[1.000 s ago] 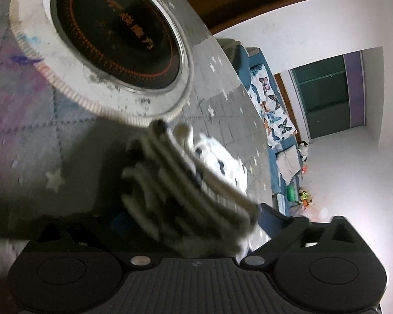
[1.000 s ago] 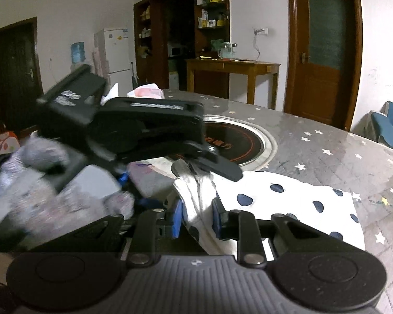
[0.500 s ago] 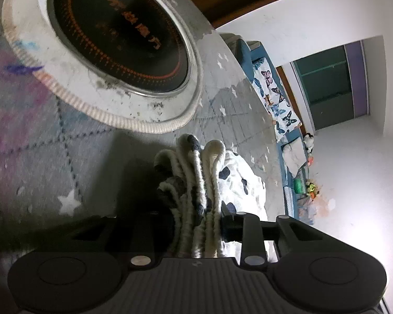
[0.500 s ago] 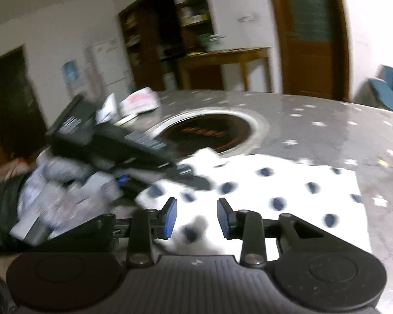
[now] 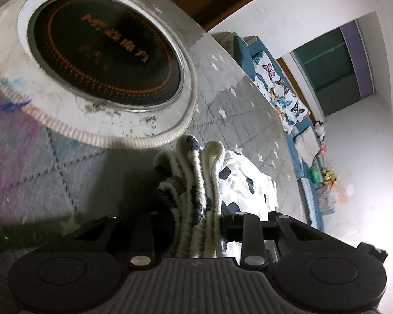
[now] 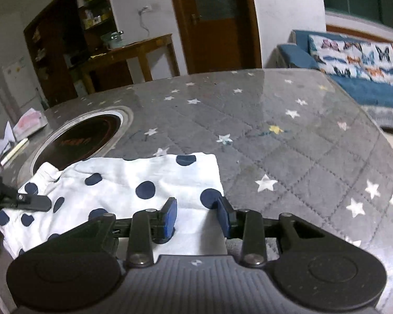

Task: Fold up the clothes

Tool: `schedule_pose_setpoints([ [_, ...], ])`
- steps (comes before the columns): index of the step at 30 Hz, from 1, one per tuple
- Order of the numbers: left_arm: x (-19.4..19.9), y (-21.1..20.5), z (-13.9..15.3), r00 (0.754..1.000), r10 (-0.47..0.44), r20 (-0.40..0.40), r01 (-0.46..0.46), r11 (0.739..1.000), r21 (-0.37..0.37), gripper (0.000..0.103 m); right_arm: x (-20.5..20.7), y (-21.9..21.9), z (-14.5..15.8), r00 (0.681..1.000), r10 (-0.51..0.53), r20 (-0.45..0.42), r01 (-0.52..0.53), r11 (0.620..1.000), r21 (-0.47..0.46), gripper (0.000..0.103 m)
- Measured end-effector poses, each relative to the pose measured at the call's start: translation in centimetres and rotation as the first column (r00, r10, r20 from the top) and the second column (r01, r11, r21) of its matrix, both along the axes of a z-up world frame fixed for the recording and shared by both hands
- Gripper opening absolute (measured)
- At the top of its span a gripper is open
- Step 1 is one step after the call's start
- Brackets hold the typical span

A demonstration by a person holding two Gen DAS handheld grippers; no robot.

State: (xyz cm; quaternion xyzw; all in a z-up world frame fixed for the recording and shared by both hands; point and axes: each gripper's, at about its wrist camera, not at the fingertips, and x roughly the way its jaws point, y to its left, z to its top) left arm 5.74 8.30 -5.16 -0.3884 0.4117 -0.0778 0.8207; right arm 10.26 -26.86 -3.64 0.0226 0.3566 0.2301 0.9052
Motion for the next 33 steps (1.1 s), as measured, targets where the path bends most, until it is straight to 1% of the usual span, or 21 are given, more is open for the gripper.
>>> schedule_pose_setpoints([
  [5, 0.4, -0.2, 0.3, 1.000, -0.010, -0.001, 0.010, 1.000, 0.030, 0.033, 0.5, -1.0, -0.3, 0.999, -0.054, -0.005, 0.054, 0.997, 0.050, 0.034],
  [9, 0.8, -0.6, 0.7, 1.000, -0.020, 0.000, 0.020, 0.998, 0.058, 0.033, 0.4, -1.5, -1.0, 0.999, -0.030, -0.033, 0.032, 0.997, 0.069, 0.034],
  [11, 1.3, -0.9, 0.7, 1.000, -0.028, 0.000, 0.028, 0.997, 0.074, 0.033, 0.1, -1.6, -1.1, 0.999, -0.008, -0.053, 0.014, 0.993, 0.114, 0.033],
  [12, 1.5, -1.0, 0.8, 0.999, -0.033, 0.000, 0.033, 0.996, 0.084, 0.033, -0.1, -1.6, -1.1, 0.998, -0.002, -0.057, 0.009, 0.992, 0.123, 0.026],
  [13, 1.6, -1.3, 0.9, 0.999, -0.040, 0.001, 0.040, 0.994, 0.099, 0.033, -0.3, -1.5, -1.2, 0.998, 0.004, -0.057, 0.003, 0.992, 0.129, 0.014],
  [16, 2.2, -2.1, 1.4, 0.998, -0.065, 0.001, 0.064, 0.989, 0.132, 0.033, -0.8, -1.7, -0.8, 0.999, -0.004, -0.038, 0.009, 0.991, 0.131, 0.009],
  [18, 2.9, -2.6, 2.0, 0.997, -0.082, 0.007, 0.080, 0.987, 0.140, 0.033, -1.0, -2.4, 0.0, 1.000, -0.023, -0.010, 0.024, 0.990, 0.136, 0.008],
  [21, 4.1, -3.9, 3.3, 0.992, -0.121, 0.040, 0.113, 0.980, 0.162, 0.033, -0.7, -3.3, 1.3, 0.998, -0.052, 0.030, 0.047, 0.989, 0.141, 0.008],
  [24, 5.8, -5.5, 4.4, 0.985, -0.158, 0.065, 0.143, 0.971, 0.189, 0.033, 0.2, -4.3, 2.9, 0.994, -0.087, 0.073, 0.077, 0.989, 0.123, 0.008],
  [30, 9.5, -8.7, 5.5, 0.973, -0.214, 0.081, 0.191, 0.956, 0.224, 0.033, 2.9, -6.1, 4.9, 0.981, -0.160, 0.113, 0.148, 0.983, 0.104, 0.008],
  [33, 10.7, -10.1, 5.5, 0.969, -0.234, 0.078, 0.210, 0.949, 0.233, 0.033, 3.9, -6.6, 4.6, 0.978, -0.177, 0.109, 0.168, 0.982, 0.090, 0.008],
])
